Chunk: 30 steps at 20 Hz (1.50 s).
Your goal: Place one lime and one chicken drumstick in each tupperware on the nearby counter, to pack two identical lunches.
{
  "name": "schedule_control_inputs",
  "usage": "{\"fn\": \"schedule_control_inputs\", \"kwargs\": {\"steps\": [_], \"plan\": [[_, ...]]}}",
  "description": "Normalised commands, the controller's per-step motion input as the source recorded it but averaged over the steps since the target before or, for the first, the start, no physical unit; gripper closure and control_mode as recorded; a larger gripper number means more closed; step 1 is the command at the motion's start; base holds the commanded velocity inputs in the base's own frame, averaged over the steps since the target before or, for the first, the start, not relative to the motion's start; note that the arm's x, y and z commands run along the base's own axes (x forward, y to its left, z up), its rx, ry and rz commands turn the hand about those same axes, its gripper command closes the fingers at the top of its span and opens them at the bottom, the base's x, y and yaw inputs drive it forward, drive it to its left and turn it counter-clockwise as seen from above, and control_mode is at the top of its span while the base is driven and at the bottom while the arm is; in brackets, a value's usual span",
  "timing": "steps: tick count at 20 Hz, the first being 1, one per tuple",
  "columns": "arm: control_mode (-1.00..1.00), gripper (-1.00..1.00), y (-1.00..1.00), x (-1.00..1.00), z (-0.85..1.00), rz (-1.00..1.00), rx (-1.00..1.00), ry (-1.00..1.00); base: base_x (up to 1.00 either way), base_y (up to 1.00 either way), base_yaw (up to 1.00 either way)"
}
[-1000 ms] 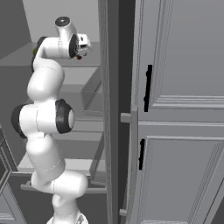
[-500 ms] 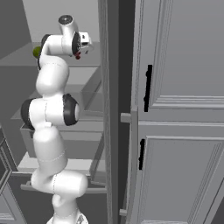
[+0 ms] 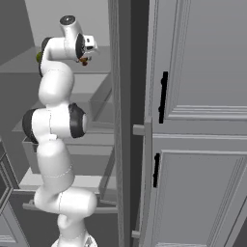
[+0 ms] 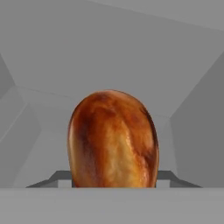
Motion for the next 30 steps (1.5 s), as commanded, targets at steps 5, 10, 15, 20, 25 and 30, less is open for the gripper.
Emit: {"fn": "schedule_control_inputs", "kwargs": {"steps": [5, 10, 15, 20, 25, 30], "plan": [[-1.00, 1.00, 0.00, -0.87, -0.24, -0.03, 0.03, -0.04, 0.00, 0.00, 0.00], [-1.00, 1.00, 0.00, -1.00, -0.07, -0.12, 0.06, -0.11, 0.00, 0.00, 0.00], [-1.00, 1.00, -0.08, -1.00, -0.29, -0.11, 0.00, -0.13, 0.00, 0.00, 0.00], [-1.00, 1.00, -0.54, -1.00, -0.40, -0.05, 0.00, -0.15, 0.00, 0.00, 0.00], [-1.00, 1.00, -0.59, -0.90, -0.19, 0.01, -0.01, -0.03, 0.00, 0.00, 0.00], [-1.00, 1.00, 0.05, -1.00, -0.03, 0.00, -0.03, 0.01, 0.00, 0.00, 0.00]]}}
